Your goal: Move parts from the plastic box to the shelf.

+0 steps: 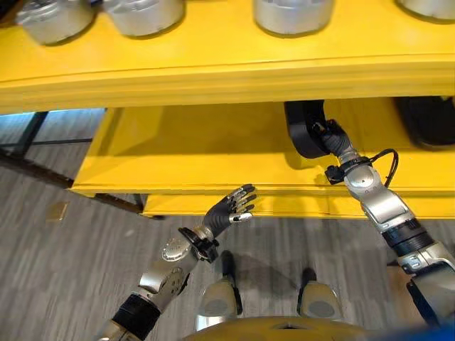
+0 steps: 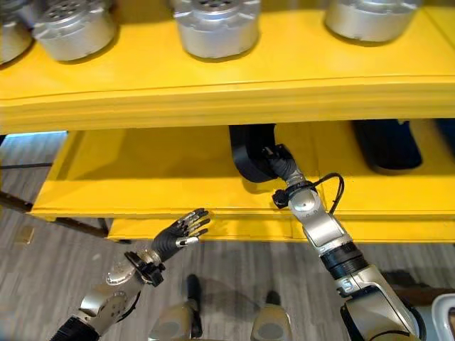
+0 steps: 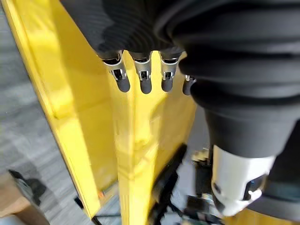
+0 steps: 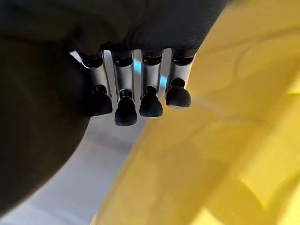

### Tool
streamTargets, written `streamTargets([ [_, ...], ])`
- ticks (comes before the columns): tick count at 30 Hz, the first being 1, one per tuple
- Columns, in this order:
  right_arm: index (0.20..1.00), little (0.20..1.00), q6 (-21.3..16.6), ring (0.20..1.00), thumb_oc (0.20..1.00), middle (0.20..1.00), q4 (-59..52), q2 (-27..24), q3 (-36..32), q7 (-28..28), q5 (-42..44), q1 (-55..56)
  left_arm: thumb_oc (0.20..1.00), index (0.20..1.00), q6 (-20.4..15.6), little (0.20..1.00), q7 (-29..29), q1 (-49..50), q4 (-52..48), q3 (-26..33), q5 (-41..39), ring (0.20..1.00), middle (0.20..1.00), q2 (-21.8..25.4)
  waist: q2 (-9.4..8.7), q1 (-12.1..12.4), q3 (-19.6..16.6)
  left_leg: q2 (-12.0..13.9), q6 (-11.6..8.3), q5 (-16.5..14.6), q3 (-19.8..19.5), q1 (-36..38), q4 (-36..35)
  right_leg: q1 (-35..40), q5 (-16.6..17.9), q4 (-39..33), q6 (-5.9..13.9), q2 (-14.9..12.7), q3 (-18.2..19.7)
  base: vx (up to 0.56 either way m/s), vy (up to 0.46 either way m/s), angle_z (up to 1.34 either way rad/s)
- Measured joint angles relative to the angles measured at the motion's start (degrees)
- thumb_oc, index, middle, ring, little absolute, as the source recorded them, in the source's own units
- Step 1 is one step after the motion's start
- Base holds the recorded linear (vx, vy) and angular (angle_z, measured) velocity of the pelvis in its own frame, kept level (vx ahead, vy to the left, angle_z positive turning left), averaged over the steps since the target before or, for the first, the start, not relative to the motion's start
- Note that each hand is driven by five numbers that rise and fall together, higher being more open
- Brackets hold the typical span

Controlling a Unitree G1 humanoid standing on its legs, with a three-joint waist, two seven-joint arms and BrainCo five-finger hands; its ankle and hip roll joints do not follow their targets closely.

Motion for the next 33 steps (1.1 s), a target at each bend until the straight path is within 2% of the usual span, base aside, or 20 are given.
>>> streamTargets([
  [5,0.2,0.2,1.46,0.2,0.2,0.2,0.53,0.01,-0.37,0.34,-0.65,0.0,1.0,1.0,-0.21,1.0,0.25,-0.22,-0.08,0.04,-1.36,1.0,1.0,0.22,-0.05,0.62,0.28,-1.38,-0.46,0.97,-0.34,-1.0,-0.46,-0.36,0.85,-0.57,1.12,-1.1,-0.31,-0.09,0.059,0.09],
  [10,0.2,0.2,2.46,0.2,0.2,0.2,3.88,-0.22,-0.38,0.42,-1.16,-0.68,1.0,1.0,-1.23,1.0,1.23,-0.4,-0.08,-0.02,-1.38,1.0,1.0,0.16,-0.14,0.91,0.97,-0.6,-0.76,1.23,-0.56,-1.14,-0.37,-0.4,0.57,-0.47,0.79,-0.44,-1.19,-0.11,-0.005,0.0],
  [14,0.2,0.2,5.17,0.2,0.2,0.2,7.71,-1.87,-2.41,0.31,-1.06,-2.29,1.0,1.0,-1.64,1.0,1.64,-1.87,-0.29,-0.61,-0.84,1.0,1.0,0.17,-0.42,0.93,2.49,0.48,-1.26,1.67,-1.66,-3.24,0.49,-1.99,0.14,0.68,0.13,0.55,-2.01,-0.12,-0.066,0.08],
  [16,0.2,0.2,6.74,0.2,0.2,0.2,10.7,-1.98,-2.42,0.13,-0.95,-3.83,1.0,1.0,-1.63,1.0,2.38,-3.12,-0.28,-0.6,-0.77,1.0,1.0,0.28,-1.31,1.13,3.06,1.0,-1.27,1.64,-1.82,-4.66,1.49,-3.48,-0.35,2.0,-0.38,0.9,-2.02,-0.11,-0.049,0.0],
  [17,0.2,0.2,7.55,0.2,0.2,0.2,13.26,-2.11,-2.42,-0.18,-0.98,-6.74,1.0,1.0,-1.63,1.0,2.63,-5.29,-0.11,-0.7,-0.69,1.0,1.0,0.34,-1.79,1.23,5.47,1.31,-1.33,1.55,-1.92,-5.0,2.48,-4.22,-0.96,3.85,-0.79,0.91,-1.93,-0.13,-0.015,-0.02],
  [21,0.2,0.2,7.83,0.2,0.2,0.2,13.63,-3.36,-2.11,-0.81,-1.03,-10.71,1.0,1.0,-2.09,1.0,3.9,-8.59,-0.08,-1.84,-0.71,1.0,1.0,0.68,-1.58,1.31,7.57,1.61,-1.58,1.35,-1.95,-8.14,4.74,-8.34,-1.99,7.89,-1.38,0.69,-1.5,-0.2,0.008,-0.03],
  [24,0.2,0.2,8.23,0.2,0.2,0.2,17.76,-5.6,-1.71,-1.5,-1.13,-17.97,1.0,1.0,-2.2,1.0,4.06,-12.17,-0.06,-3.09,-0.81,1.0,1.0,0.69,-1.01,1.83,11.52,1.83,-1.81,1.58,-2.49,-11.74,7.37,-12.86,-2.99,12.75,-2.29,0.37,-1.14,-0.19,-0.014,0.02],
  [27,0.2,0.2,8.25,0.2,0.2,0.2,21.99,-6.87,-0.92,-1.93,-1.22,-20.54,1.0,1.0,-2.23,1.0,4.79,-13.43,0.04,-4.97,-0.66,1.0,1.0,0.67,-1.01,2.8,11.93,2.06,-1.77,1.57,-2.58,-13.27,8.0,-15.33,-3.58,14.91,-3.05,0.22,-0.99,-0.13,0.016,0.0],
  [30,0.2,0.2,8.24,0.2,0.2,0.2,23.5,-8.32,1.03,-1.78,-1.17,-22.56,1.0,1.0,-2.39,1.0,5.26,-13.73,0.01,-6.09,0.45,1.0,1.0,0.69,-1.07,2.87,12.05,1.99,-2.24,0.54,-2.66,-14.68,10.05,-16.4,-4.39,16.49,-3.47,-0.3,-0.97,-0.1,0.022,0.03],
  [33,0.2,0.2,8.44,0.2,0.2,0.2,25.73,-8.81,2.49,-1.83,-1.19,-25.5,1.0,1.0,-2.62,1.0,5.33,-14.7,0.01,-6.3,0.97,1.0,1.0,0.73,-1.04,2.79,12.47,1.75,-1.84,0.46,-2.6,-16.3,11.82,-17.99,-4.47,18.14,-3.3,-0.76,-0.52,-0.13,0.032,0.0],
])
